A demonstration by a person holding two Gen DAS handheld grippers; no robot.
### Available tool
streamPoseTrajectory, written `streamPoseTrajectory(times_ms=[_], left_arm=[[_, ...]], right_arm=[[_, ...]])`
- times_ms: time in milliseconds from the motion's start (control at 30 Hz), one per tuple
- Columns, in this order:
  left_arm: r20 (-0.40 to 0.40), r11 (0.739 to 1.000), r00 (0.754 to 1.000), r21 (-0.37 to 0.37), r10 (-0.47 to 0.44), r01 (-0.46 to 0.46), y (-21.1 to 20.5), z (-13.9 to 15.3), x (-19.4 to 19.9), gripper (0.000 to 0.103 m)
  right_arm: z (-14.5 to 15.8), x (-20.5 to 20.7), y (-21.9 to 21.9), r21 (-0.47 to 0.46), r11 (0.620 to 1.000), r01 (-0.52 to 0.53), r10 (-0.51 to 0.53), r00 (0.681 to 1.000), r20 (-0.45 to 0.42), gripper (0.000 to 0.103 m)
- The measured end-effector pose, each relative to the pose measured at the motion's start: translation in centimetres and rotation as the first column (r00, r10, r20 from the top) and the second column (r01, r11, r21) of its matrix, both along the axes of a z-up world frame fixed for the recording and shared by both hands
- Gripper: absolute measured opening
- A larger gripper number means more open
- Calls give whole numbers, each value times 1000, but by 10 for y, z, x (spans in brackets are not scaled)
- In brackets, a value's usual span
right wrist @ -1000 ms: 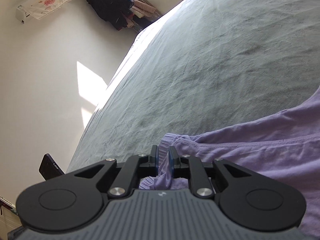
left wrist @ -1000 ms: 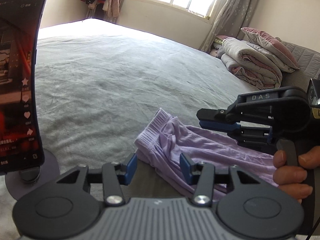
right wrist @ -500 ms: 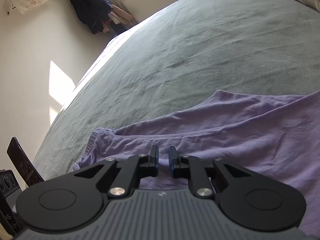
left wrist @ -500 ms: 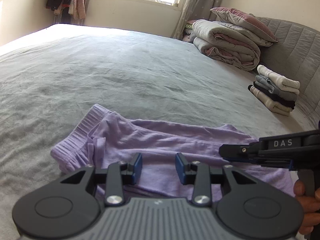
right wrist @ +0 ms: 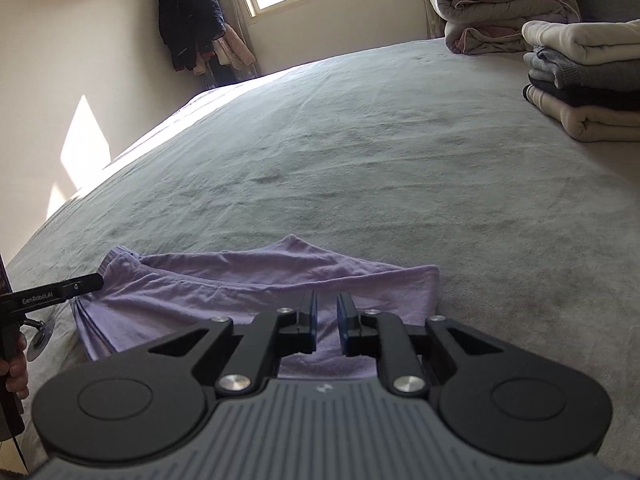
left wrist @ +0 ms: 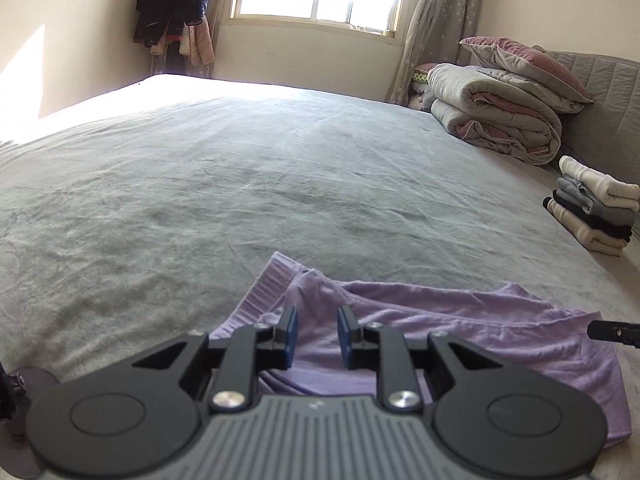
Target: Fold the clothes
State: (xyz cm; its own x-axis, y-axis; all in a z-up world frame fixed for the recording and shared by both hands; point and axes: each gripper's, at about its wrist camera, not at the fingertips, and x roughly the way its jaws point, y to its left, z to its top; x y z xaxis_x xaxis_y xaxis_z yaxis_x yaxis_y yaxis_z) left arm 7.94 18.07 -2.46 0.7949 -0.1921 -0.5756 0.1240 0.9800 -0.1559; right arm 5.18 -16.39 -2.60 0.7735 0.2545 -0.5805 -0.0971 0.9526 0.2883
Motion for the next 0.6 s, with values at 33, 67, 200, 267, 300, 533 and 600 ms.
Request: streamPoseTrajectory(times_ms=[33,67,200,267,300,533,600], left_arm=[[-6,1000,1000,-5,-7,7,-2,-1,1,22],[-10,1000,1000,-7,-14,14,-3,-2,1,22],[13,997,997,-8,-77,78,-10,-3,-5,22],[15,994,994,4,-107,107,-13,-6,-7,22],[13,993,992,9,-122,122,-15,-7,-8,22],[-36,967,968,55,-247,249,-28,-16,-12,27],[-54,958,960,77,-274,277,-32,-20,-13,30]], right_arm=[[1,1,1,-22,1000,-11,11,1000,5,17],[2,4,4,-33,999,-32,32,999,8,17],[6,14,21,-71,990,-123,125,992,24,47],[7,22,35,-85,981,-173,176,984,37,47],[7,27,43,-95,976,-195,200,979,42,47],[-8,59,79,-121,945,-302,304,953,-4,44],[-15,65,87,-129,934,-333,332,943,-28,37]])
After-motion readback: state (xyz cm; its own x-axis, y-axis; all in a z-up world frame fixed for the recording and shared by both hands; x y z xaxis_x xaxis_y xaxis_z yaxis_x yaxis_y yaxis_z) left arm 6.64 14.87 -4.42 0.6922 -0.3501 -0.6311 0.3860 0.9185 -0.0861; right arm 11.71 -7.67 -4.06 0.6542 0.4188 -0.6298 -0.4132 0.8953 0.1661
